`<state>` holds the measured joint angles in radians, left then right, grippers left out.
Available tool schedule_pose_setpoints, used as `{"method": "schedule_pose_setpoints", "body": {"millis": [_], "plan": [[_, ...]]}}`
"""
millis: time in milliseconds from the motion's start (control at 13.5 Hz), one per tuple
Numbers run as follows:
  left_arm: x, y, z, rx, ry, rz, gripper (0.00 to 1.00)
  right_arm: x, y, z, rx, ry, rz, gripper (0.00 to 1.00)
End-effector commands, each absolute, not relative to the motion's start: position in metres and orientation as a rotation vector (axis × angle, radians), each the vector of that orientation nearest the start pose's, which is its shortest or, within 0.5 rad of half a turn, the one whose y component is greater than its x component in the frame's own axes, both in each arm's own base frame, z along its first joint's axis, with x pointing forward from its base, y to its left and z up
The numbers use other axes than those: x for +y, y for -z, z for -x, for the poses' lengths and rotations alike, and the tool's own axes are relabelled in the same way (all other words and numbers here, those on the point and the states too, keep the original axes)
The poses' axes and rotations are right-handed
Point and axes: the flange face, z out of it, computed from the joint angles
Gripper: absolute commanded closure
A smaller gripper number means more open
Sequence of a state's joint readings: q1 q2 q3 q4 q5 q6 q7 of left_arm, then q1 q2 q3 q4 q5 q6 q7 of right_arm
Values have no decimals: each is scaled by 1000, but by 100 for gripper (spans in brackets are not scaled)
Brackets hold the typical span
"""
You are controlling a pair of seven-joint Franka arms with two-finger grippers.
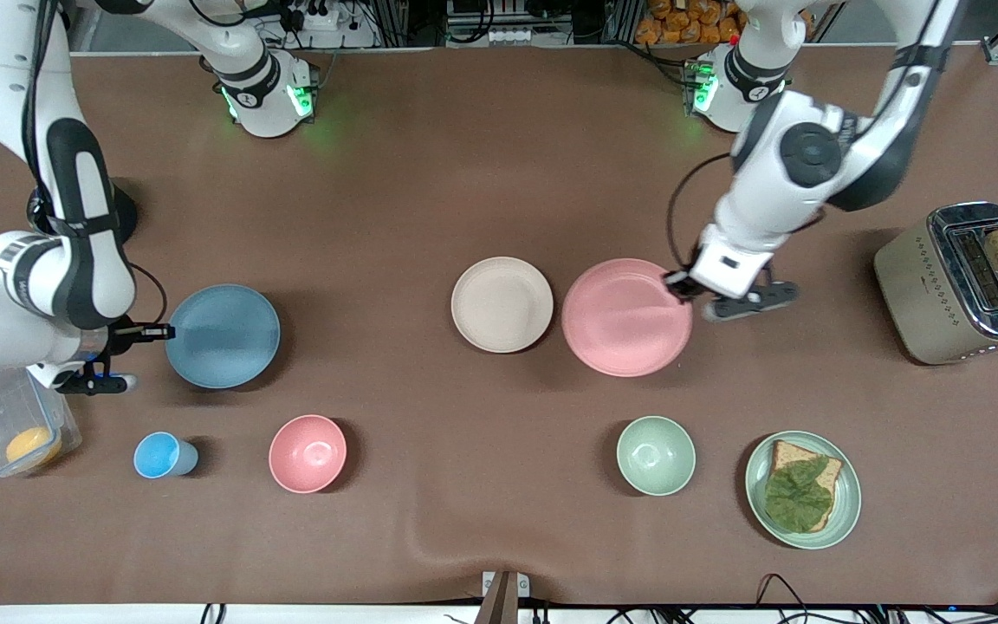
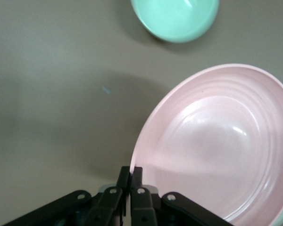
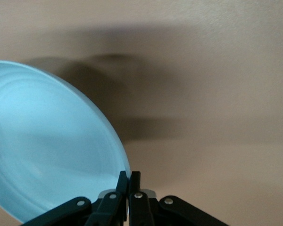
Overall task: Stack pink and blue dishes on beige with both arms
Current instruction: 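Slide the pink plate with the left gripper onto the beige plate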
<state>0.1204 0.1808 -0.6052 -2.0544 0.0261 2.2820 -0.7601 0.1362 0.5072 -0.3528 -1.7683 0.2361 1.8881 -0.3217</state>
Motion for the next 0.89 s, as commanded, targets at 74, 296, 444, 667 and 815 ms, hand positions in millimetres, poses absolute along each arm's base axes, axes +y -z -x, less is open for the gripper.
{"method": "schedule_pose_setpoints", "body": {"millis": [74,296,444,667,815], "plan": [[-334,-317,-508,-443,-138,3238,100,-73,-310,-611,13,-546,2894,100],[-360,-289,-493,-452,-111,3198,100,-49,-329,-615,86,-593,2808,100],[-384,-276,-481,-431,-136,3192,100,-26,-339,-618,155,-625,2782,100],[-402,-260,-478,-419,-116,3202,100,13,-351,-619,269,-636,2733,100],[-418,-248,-473,-409,-110,3197,100,38,-352,-620,329,-648,2707,100]]}}
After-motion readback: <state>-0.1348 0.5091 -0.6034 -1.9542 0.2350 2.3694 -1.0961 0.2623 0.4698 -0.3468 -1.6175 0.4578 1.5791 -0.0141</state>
